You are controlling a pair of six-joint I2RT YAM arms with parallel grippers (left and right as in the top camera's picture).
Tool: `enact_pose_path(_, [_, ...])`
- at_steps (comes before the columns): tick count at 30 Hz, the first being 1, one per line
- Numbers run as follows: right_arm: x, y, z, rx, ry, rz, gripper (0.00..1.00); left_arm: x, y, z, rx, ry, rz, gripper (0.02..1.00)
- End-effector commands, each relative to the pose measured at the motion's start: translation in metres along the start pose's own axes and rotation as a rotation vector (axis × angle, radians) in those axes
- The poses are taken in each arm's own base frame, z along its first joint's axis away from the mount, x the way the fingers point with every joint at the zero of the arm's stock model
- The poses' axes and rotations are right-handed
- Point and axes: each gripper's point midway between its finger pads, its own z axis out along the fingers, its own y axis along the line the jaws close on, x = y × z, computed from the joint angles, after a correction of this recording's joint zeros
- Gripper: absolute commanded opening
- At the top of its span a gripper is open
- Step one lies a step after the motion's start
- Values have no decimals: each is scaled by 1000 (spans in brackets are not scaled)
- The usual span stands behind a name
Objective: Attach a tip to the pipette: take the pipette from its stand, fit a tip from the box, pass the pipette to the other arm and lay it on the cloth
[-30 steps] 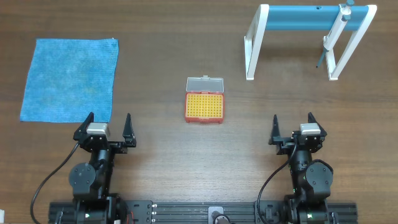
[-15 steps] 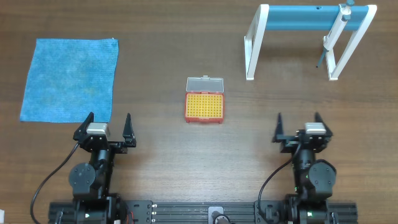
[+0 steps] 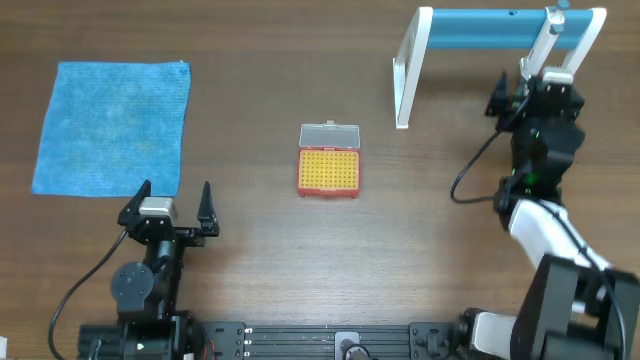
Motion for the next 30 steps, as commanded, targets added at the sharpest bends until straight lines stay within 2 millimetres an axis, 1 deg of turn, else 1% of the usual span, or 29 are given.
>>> enact_pose_path(1, [7,10,21,-86,33,-8,982,1,1,0,-8,3,9,998])
enact_pose_path(3, [13,18,28,-148,43,-2,982,1,1,0,-8,3,9,996])
enact_pose_path(5, [20,12,37,-144,58,3,982,1,1,0,-8,3,9,998])
enact_pose_path(8, [22,8,50,-140,63,5,982,1,1,0,-8,3,9,998])
enact_pose_path(13, [22,10,51,-149,64,6,989,1,1,0,-8,3,9,998])
enact_pose_path(14, [22,13,51,-168,61,7,853,1,1,0,-8,3,9,996])
enact_pose_path(15, [21,17,50,-192,57,7,500,1,1,0,-8,3,9,996])
enact_pose_path(16, [21,18,50,-196,57,8,351,1,1,0,-8,3,9,996])
enact_pose_path(17, [21,18,50,-196,57,8,268,1,1,0,-8,3,9,998])
enact_pose_path(18, [21,18,50,-195,57,8,130,1,1,0,-8,3,9,996])
enact_pose_path(19, [21,18,50,-195,57,8,84,1,1,0,-8,3,9,996])
enact_pose_path(23, [19,17,50,-194,52,6,82,1,1,0,-8,3,9,998])
enact_pose_path(25, [6,16,46,-192,27,1,80,1,1,0,-8,3,9,996])
enact_pose_path(28, [-17,15,36,-188,-6,-6,80,1,1,0,-8,3,9,996])
enact_pose_path(30, [-21,15,31,-188,-6,-6,82,1,1,0,-8,3,9,996])
